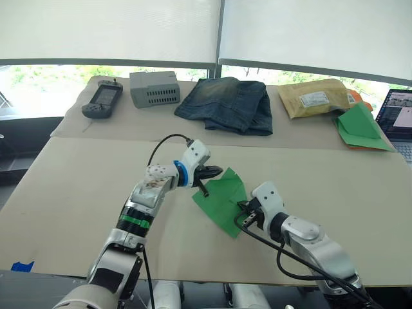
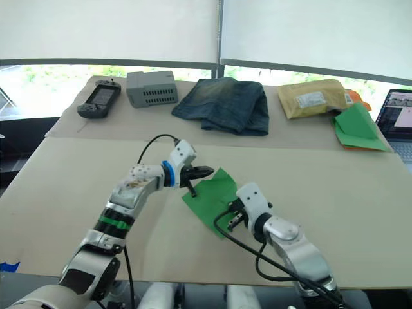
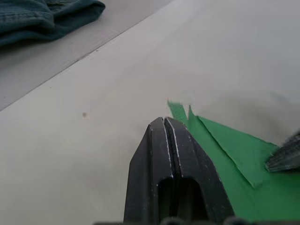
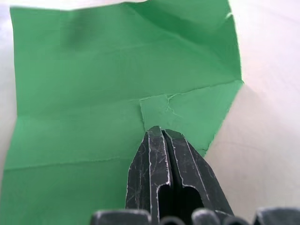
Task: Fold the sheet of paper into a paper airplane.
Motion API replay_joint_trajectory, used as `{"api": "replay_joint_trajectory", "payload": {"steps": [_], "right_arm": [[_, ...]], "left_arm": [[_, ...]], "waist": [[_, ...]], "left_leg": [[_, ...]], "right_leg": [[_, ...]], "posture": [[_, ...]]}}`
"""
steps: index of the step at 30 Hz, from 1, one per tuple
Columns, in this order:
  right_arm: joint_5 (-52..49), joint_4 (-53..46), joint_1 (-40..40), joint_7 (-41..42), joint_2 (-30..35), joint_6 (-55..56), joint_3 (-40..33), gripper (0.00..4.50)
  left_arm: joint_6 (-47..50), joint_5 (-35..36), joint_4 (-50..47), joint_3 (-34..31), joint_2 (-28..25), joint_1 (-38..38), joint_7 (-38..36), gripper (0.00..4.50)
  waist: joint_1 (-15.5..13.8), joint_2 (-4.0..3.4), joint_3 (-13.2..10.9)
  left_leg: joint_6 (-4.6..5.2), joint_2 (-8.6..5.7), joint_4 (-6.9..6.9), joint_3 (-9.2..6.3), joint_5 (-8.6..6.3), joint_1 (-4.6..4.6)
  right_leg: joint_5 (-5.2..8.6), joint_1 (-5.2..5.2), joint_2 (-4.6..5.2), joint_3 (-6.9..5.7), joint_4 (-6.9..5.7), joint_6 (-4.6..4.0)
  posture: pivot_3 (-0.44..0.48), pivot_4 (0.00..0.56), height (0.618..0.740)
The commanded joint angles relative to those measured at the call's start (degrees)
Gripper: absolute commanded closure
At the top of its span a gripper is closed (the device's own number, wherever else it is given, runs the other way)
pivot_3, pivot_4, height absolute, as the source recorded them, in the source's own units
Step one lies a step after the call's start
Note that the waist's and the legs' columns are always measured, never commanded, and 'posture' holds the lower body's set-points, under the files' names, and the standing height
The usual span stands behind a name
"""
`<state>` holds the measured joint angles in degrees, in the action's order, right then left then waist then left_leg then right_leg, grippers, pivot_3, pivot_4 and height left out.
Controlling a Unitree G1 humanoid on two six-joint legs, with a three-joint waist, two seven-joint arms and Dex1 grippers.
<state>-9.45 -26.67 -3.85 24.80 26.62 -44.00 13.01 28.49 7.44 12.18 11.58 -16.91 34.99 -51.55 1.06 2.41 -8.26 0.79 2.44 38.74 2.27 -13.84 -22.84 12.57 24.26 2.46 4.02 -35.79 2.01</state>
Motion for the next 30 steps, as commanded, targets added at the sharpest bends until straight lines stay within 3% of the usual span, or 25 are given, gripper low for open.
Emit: {"api": "replay_joint_trajectory", "payload": {"steps": [1,11,15,20,29,30], "right_arm": [[1.41,5.02,0.66,1.67,1.80,-0.55,1.68,4.45],[1.56,5.91,-0.86,2.58,2.07,-0.30,2.23,4.45],[1.38,5.40,-0.79,2.18,1.59,-0.83,2.40,4.50],[1.32,4.99,-0.67,1.79,1.31,-1.25,2.26,4.50],[1.25,4.11,-0.45,0.80,0.56,-1.88,2.27,4.50],[1.21,4.04,-0.44,0.67,0.53,-1.92,2.25,4.50]], "left_arm": [[1.81,1.22,-3.68,0.10,-1.48,-1.07,-0.81,4.50],[8.35,10.41,-8.10,-5.95,-1.33,-1.71,-0.99,4.50],[6.42,11.49,-8.85,-4.96,-1.33,-1.68,-2.14,3.34],[0.49,6.18,-4.00,-0.65,-0.97,0.47,-0.09,1.66],[-3.84,2.56,8.03,2.00,2.40,5.93,-0.11,1.66],[-3.97,2.72,8.90,1.85,2.70,6.28,-0.33,1.92]], "waist": [[-0.05,0.00,0.00],[-0.08,0.02,-0.01],[0.01,0.02,-0.01],[-0.07,0.03,0.00],[0.11,0.03,-0.01],[0.12,0.03,-0.01]], "left_leg": [[0.00,0.01,0.00,0.00,0.00,0.01],[0.00,0.04,0.04,0.00,0.00,0.01],[0.00,0.04,0.04,0.00,0.00,0.03],[0.00,0.03,0.04,0.00,0.00,0.04],[0.00,0.02,0.03,0.01,0.00,0.02],[0.00,0.02,0.03,0.01,0.00,0.02]], "right_leg": [[0.01,-0.01,-0.01,-0.01,-0.01,-0.01],[-0.01,-0.01,-0.01,-0.02,-0.04,0.00],[-0.01,-0.01,-0.03,-0.01,-0.05,0.00],[-0.01,-0.03,-0.03,-0.01,-0.05,-0.01],[-0.01,-0.01,-0.04,0.00,-0.05,-0.01],[0.00,-0.01,-0.05,0.00,-0.05,-0.01]], "posture": [[0.000,0.150,0.734],[0.000,0.150,0.734],[0.000,0.150,0.734],[0.000,0.150,0.734],[0.000,0.150,0.734],[0.000,0.150,0.734]]}}
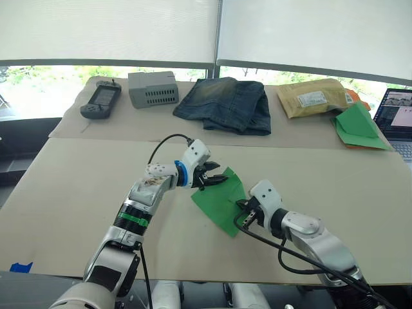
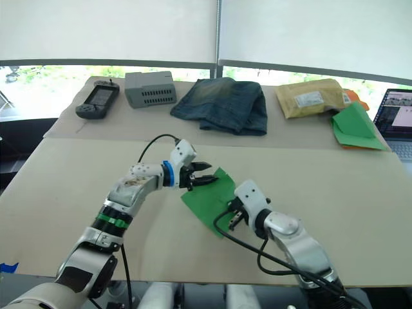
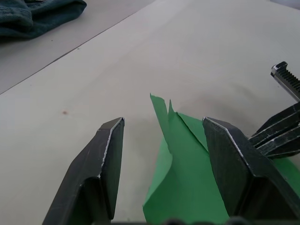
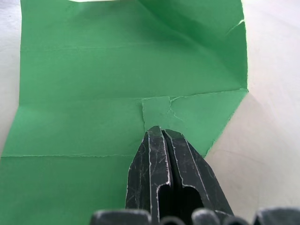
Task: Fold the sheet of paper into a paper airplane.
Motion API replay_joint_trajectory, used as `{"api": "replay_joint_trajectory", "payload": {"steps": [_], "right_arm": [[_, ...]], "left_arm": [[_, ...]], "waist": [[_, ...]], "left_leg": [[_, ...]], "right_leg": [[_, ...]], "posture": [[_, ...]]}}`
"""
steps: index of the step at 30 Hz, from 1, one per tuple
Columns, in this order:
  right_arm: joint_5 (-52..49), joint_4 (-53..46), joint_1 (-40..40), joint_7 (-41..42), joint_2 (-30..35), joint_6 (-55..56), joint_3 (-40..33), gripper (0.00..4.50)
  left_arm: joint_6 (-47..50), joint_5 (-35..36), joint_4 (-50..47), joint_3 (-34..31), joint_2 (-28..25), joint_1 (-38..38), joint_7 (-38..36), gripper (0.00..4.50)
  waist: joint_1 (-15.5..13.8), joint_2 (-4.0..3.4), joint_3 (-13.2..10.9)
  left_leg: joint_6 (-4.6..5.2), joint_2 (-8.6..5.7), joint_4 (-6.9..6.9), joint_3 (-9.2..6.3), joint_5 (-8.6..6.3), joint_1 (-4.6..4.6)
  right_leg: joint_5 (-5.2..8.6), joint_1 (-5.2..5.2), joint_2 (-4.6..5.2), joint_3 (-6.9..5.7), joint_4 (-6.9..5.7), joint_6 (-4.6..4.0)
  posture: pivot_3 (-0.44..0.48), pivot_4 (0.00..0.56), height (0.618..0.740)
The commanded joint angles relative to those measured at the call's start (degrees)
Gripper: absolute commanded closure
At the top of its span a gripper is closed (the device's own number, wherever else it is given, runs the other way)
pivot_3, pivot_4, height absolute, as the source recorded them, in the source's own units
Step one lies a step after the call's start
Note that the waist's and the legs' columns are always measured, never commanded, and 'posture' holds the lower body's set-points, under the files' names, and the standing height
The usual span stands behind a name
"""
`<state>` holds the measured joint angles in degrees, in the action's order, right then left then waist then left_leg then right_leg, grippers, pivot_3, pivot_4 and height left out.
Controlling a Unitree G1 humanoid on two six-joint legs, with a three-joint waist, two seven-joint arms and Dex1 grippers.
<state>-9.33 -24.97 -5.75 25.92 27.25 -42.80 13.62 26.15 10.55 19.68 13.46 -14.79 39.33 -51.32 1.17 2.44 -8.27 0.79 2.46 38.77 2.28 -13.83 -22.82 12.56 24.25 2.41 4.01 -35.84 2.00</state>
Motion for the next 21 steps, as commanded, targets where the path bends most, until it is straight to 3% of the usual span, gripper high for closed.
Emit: {"api": "replay_joint_trajectory", "payload": {"steps": [1,8,12,21], "right_arm": [[1.04,2.22,1.49,-0.54,-0.06,-3.19,1.60,4.50],[0.12,0.77,0.86,-0.47,0.44,-3.49,-0.18,4.50],[-0.86,-0.89,-0.05,0.14,0.79,-3.10,-2.45,4.50],[-3.48,-3.46,-10.26,2.26,1.39,-3.98,-6.95,4.50]], "left_arm": [[-1.63,-0.52,2.11,0.10,0.66,2.27,-0.86,2.23],[4.93,1.15,2.89,-1.41,1.99,2.24,-1.36,4.48],[11.48,4.02,-0.92,-4.83,3.00,1.08,1.14,4.48],[26.57,9.31,-16.22,-13.15,5.65,-8.11,15.13,4.48]], "waist": [[0.00,0.00,0.00],[-0.11,0.01,-0.01],[-0.18,0.02,-0.04],[-0.07,-0.05,-0.29]], "left_leg": [[0.00,0.00,0.00,0.00,0.00,-0.01],[0.00,0.00,0.01,0.00,0.00,-0.03],[0.00,-0.01,0.01,-0.01,0.00,-0.07],[0.00,-0.01,-0.01,-0.10,0.00,-0.31]], "right_leg": [[0.00,0.01,0.00,0.00,0.00,0.00],[0.00,0.01,0.01,0.00,0.01,0.00],[0.00,0.04,0.01,0.00,0.01,0.01],[-0.03,0.27,0.00,-0.01,-0.03,0.02]], "posture": [[0.000,0.150,0.734],[0.000,0.150,0.734],[0.000,0.150,0.734],[0.000,0.150,0.734]]}}
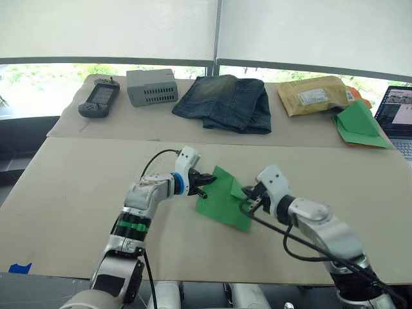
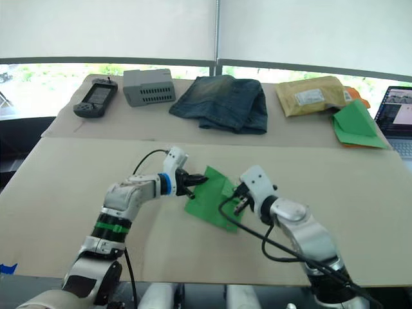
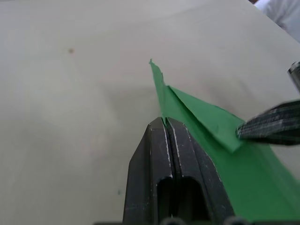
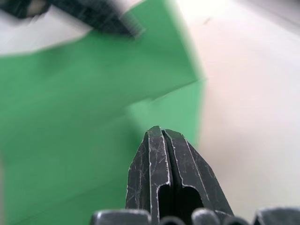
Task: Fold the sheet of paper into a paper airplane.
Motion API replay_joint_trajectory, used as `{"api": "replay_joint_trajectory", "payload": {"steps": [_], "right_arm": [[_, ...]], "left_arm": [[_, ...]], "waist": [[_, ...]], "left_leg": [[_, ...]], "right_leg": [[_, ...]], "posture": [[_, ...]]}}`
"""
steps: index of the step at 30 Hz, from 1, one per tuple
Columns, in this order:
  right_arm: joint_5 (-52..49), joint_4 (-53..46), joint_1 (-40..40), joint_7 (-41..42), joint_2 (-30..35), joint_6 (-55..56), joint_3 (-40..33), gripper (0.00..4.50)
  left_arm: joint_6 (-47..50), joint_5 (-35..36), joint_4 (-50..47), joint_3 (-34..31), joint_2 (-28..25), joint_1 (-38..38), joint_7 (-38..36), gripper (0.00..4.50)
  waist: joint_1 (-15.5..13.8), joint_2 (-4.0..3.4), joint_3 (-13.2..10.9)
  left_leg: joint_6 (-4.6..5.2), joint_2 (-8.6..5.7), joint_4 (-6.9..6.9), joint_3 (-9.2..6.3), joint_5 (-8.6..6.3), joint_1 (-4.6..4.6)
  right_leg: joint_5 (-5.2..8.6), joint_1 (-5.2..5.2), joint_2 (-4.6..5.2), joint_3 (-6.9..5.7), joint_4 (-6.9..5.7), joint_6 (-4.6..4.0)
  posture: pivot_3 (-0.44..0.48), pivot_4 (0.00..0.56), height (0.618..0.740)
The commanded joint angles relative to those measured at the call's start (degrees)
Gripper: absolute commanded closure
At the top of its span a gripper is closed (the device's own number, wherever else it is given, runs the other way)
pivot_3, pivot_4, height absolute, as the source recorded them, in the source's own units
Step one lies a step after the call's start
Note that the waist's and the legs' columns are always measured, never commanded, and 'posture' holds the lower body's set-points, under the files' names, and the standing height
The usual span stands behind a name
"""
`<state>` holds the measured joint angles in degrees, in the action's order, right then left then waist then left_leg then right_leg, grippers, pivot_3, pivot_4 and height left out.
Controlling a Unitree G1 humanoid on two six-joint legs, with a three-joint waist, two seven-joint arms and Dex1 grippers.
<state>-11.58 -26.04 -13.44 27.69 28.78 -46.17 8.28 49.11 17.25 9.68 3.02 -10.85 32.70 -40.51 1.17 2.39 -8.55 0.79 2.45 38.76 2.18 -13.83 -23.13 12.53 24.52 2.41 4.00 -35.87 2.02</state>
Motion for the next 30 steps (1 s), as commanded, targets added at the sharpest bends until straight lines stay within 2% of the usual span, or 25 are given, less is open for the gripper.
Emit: {"api": "replay_joint_trajectory", "payload": {"steps": [1,7,13,19,30], "right_arm": [[-1.74,-2.48,-3.52,0.55,-0.30,-1.22,-1.82,4.50],[-4.42,-3.25,-6.24,0.68,-1.14,-5.95,-1.90,4.50],[-4.92,-3.55,-4.69,-0.44,-1.51,-10.06,-0.87,4.50],[-3.96,-1.54,-3.56,-1.12,-1.23,-10.33,1.46,4.50],[-1.97,5.02,-2.32,-1.84,-2.08,-10.87,6.04,4.50]], "left_arm": [[5.27,3.32,-8.22,-3.46,2.47,-2.56,5.97,4.48],[12.79,5.14,-16.78,-8.15,7.59,-6.38,17.06,4.48],[20.91,7.58,-21.26,-12.91,12.47,-7.22,24.70,4.48],[26.19,9.94,-24.34,-11.78,13.69,-8.56,25.92,4.48],[25.71,11.45,-23.58,-12.22,12.07,-7.23,26.05,4.48]], "waist": [[-0.17,0.00,-0.02],[-0.46,0.02,-0.04],[-0.31,0.03,-0.04],[-0.09,0.03,-0.04],[-0.06,0.03,-0.04]], "left_leg": [[0.00,0.01,0.00,-0.03,0.00,-0.03],[0.00,-0.13,0.05,-0.05,0.00,-0.11],[0.00,-0.15,0.05,-0.08,0.00,-0.08],[0.00,-0.17,0.05,-0.09,0.00,-0.08],[-0.01,-0.19,0.06,-0.11,0.00,0.02]], "right_leg": [[0.00,0.02,0.00,-0.01,0.01,-0.01],[-0.21,0.01,0.14,-0.01,0.05,-0.26],[-0.21,0.01,0.13,-0.01,0.03,-0.24],[-0.20,0.01,0.13,0.00,0.03,-0.23],[-0.19,-0.09,0.13,0.00,0.04,-0.22]], "posture": [[0.000,0.150,0.734],[0.000,0.150,0.734],[0.000,0.150,0.734],[0.000,0.150,0.734],[0.000,0.150,0.734]]}}
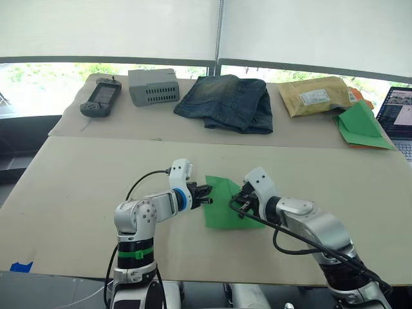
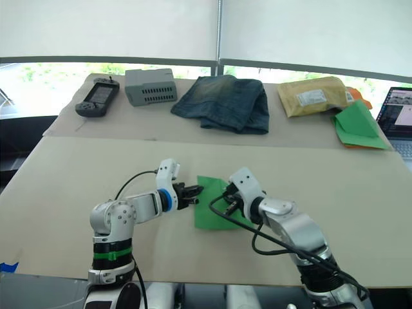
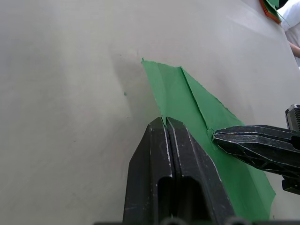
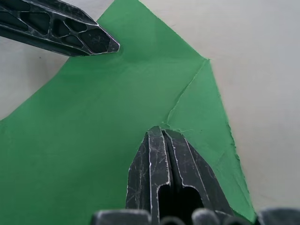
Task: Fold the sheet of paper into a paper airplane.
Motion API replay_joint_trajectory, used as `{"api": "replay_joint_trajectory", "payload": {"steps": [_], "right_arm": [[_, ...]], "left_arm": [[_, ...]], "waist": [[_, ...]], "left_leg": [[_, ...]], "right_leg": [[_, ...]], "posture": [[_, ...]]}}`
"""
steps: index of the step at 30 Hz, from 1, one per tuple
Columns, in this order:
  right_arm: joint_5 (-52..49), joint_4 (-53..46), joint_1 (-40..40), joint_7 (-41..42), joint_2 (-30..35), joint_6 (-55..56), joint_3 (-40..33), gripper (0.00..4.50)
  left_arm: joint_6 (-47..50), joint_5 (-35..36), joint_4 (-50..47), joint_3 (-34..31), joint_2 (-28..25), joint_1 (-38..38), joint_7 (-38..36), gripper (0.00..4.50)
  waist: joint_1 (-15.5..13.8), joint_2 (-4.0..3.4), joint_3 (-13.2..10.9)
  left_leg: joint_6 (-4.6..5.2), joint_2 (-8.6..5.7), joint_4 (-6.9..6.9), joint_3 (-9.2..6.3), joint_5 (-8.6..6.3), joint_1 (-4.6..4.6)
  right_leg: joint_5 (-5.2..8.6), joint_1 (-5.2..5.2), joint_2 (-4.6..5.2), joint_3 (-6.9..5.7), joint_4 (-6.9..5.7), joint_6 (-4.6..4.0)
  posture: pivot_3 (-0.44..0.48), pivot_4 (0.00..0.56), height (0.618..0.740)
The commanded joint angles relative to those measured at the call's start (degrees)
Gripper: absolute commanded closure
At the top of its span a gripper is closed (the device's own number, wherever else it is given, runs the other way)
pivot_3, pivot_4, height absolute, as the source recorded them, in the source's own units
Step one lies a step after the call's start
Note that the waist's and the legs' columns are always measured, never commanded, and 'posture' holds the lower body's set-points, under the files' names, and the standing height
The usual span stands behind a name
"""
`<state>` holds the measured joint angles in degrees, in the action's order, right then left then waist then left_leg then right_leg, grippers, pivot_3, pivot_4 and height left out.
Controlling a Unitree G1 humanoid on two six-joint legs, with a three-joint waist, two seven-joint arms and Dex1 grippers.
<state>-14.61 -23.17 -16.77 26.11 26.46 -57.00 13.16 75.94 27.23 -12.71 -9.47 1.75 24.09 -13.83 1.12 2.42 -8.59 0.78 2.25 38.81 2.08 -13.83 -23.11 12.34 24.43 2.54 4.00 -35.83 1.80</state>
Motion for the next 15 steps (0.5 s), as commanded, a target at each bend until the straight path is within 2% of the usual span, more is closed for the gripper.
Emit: {"api": "replay_joint_trajectory", "payload": {"steps": [1,3,7,8,10,13,15], "right_arm": [[0.99,2.37,1.13,-0.21,0.20,0.03,1.16,4.50],[0.88,2.67,1.43,0.03,0.30,0.21,1.35,4.50],[0.92,2.77,2.16,0.24,0.59,0.67,1.66,4.50],[0.91,2.73,2.33,0.23,0.61,0.73,1.66,4.50],[0.92,2.65,2.61,0.22,0.65,0.73,1.66,4.50],[0.96,2.52,2.99,0.14,0.53,0.65,1.70,4.50],[0.97,2.37,3.18,0.08,0.43,0.56,1.83,4.50]], "left_arm": [[-1.26,1.86,-1.37,0.36,-0.76,1.45,-1.12,4.48],[-1.56,2.01,-1.86,1.25,-1.96,1.50,-2.02,4.48],[-0.98,5.20,-1.03,-2.79,-0.54,2.60,-1.86,4.48],[-0.51,6.65,-0.18,-6.03,1.45,3.39,-0.52,3.96],[0.07,8.49,0.63,-8.18,2.06,4.04,-0.64,3.36],[0.95,9.69,1.08,-8.04,1.03,4.02,-1.43,2.37],[1.12,11.40,0.64,-6.32,-1.59,3.81,-4.57,1.71]], "waist": [[-0.01,0.00,0.00],[0.03,0.00,0.00],[0.06,0.00,0.00],[0.04,0.00,0.00],[-0.06,0.02,0.01],[-0.04,0.02,0.02],[-0.04,0.02,0.01]], "left_leg": [[0.00,0.00,0.00,0.00,0.00,0.06],[0.00,0.00,-0.01,0.00,0.00,0.14],[0.00,0.01,-0.02,0.00,0.00,0.18],[0.00,0.01,-0.02,0.00,0.00,0.18],[0.00,0.02,-0.01,-0.01,0.00,0.17],[0.00,0.00,-0.03,-0.01,0.00,0.19],[0.00,0.00,-0.04,-0.01,0.00,0.18]], "right_leg": [[0.01,-0.06,0.00,0.00,0.00,0.01],[0.09,-0.11,0.00,0.00,0.00,0.15],[0.18,-0.14,-0.01,0.00,0.00,0.26],[0.18,-0.15,-0.01,0.00,0.00,0.26],[0.18,-0.15,0.00,0.00,0.00,0.26],[0.18,-0.17,0.00,0.01,0.01,0.27],[0.18,-0.16,-0.01,0.00,0.00,0.27]], "posture": [[0.000,0.150,0.734],[0.000,0.150,0.734],[0.000,0.150,0.734],[0.000,0.150,0.734],[0.000,0.150,0.734],[0.000,0.150,0.734],[0.000,0.150,0.734]]}}
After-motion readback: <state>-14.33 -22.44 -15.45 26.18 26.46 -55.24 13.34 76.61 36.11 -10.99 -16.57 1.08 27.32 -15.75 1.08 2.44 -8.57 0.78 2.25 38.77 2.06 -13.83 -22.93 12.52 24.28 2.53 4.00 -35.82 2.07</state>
